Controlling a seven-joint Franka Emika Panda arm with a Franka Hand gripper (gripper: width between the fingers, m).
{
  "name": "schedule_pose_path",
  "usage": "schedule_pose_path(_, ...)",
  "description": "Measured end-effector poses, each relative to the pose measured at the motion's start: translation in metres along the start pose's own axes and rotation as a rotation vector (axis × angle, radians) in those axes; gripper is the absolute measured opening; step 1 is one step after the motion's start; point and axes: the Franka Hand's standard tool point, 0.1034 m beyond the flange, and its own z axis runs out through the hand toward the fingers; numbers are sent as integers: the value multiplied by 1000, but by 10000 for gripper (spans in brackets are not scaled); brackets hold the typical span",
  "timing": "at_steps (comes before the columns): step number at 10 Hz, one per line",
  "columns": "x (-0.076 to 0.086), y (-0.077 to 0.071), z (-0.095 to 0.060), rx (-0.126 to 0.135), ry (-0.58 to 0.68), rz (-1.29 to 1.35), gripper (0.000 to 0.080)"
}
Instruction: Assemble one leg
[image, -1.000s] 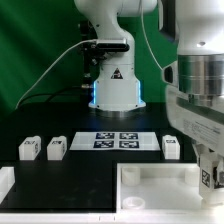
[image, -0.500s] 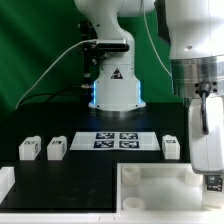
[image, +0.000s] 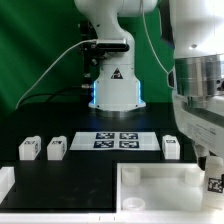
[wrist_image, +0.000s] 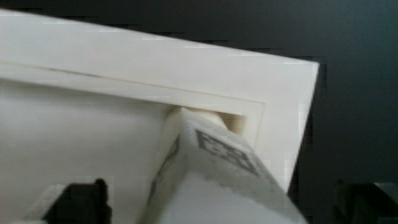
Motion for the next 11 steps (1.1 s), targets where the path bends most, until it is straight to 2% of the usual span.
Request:
schedule_pose_path(3,4,2,0,-8,5,-325,649)
schedule_pose_path(5,9,5,1,-63,2,-766,649)
schedule_pose_path(6,9,5,4,-65,-6,-861,649)
schedule_pose_path(7,9,4,3,-59,-4,-759,618)
schedule_pose_path(8,9,4,4,-60,-4,-769,618)
schedule_pose_path(9,9,4,4,-59,-4,-761,432)
schedule_pose_path(10,9,4,4,-58,-2,-655,432)
schedule_pose_path(11,8,4,4,-57,0,-535,291)
